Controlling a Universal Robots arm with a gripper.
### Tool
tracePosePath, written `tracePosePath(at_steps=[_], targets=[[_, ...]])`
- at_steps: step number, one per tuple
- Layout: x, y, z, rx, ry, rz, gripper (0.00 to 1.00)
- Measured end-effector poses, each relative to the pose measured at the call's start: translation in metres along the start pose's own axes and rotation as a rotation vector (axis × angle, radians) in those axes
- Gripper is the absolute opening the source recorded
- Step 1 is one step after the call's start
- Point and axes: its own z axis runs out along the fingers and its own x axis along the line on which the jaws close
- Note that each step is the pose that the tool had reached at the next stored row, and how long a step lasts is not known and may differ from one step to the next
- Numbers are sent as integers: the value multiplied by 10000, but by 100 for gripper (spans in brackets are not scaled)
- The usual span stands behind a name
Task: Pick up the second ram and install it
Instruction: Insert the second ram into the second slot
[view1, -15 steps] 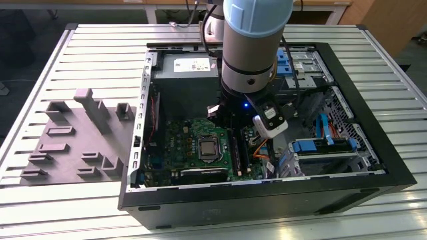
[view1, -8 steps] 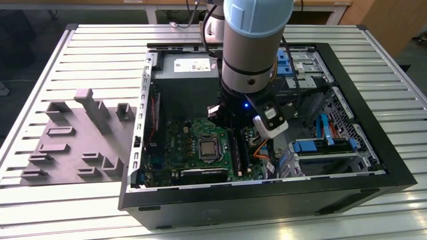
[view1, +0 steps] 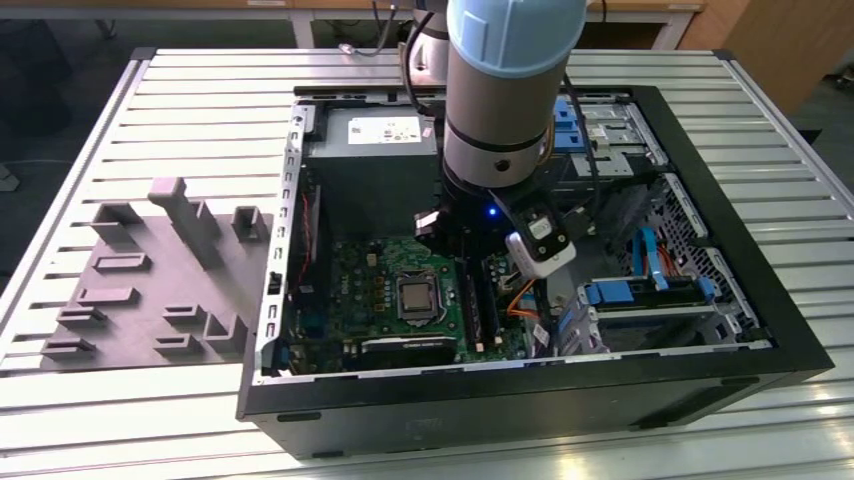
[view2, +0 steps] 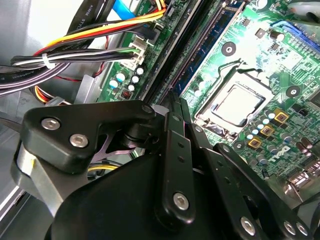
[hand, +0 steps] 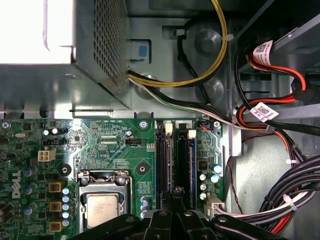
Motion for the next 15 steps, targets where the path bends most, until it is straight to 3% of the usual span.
tracePosePath(at_steps=[15], targets=[[1,-1,21,-15,0,1,11]])
